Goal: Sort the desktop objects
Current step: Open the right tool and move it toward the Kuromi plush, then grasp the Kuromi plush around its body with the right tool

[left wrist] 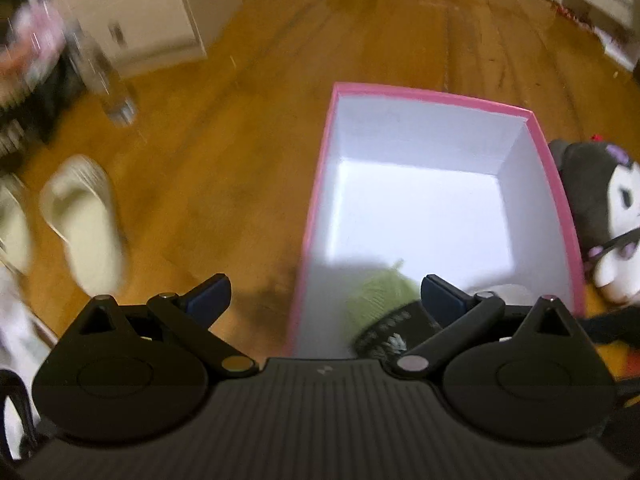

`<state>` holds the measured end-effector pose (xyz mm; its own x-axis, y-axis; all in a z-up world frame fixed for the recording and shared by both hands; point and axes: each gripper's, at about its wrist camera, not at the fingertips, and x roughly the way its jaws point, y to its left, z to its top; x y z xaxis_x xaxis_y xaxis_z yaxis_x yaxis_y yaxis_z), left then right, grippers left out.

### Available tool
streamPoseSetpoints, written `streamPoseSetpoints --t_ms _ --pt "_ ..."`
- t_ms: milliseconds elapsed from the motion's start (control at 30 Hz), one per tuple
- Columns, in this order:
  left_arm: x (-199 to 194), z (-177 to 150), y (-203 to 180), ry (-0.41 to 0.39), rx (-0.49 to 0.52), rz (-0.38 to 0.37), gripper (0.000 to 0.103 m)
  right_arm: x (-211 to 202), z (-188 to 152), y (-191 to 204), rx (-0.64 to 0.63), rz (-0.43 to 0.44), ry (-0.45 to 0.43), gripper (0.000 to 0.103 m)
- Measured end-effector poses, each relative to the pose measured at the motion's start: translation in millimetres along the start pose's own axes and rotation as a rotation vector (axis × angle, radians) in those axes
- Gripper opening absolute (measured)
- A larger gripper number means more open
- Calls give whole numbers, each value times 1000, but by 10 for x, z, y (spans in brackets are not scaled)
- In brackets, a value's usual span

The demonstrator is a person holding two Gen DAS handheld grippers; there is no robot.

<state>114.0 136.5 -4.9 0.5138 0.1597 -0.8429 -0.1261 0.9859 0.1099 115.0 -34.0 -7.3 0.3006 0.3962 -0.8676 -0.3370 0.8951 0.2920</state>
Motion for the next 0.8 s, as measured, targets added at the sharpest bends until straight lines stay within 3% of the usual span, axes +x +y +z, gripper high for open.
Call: streamPoseSetpoints --t_ms 33,167,367,467,633,800 --pt "-56 -3 -50 -23 23 9 103 -82 -2 -60 -3 -17 -16 68" --pt "-197 23 -199 -39 23 -121 103 -567 -57 -360 33 -69 -73 72" --pt "-434 43 -616 -71 26 -272 103 -1166 -137 -813 50 -97 -278 78" --pt "-531 -20 -930 -95 85 -225 103 -1076 -179 -1079 104 -155 -392 79" --pt "-533 -128 -1382 -117 213 -227 103 -805 -246 -1527 211 -200 -341 79" --pt "-356 24 -1597 -41 204 -285 103 -730 -84 -1723 165 -127 -264 79"
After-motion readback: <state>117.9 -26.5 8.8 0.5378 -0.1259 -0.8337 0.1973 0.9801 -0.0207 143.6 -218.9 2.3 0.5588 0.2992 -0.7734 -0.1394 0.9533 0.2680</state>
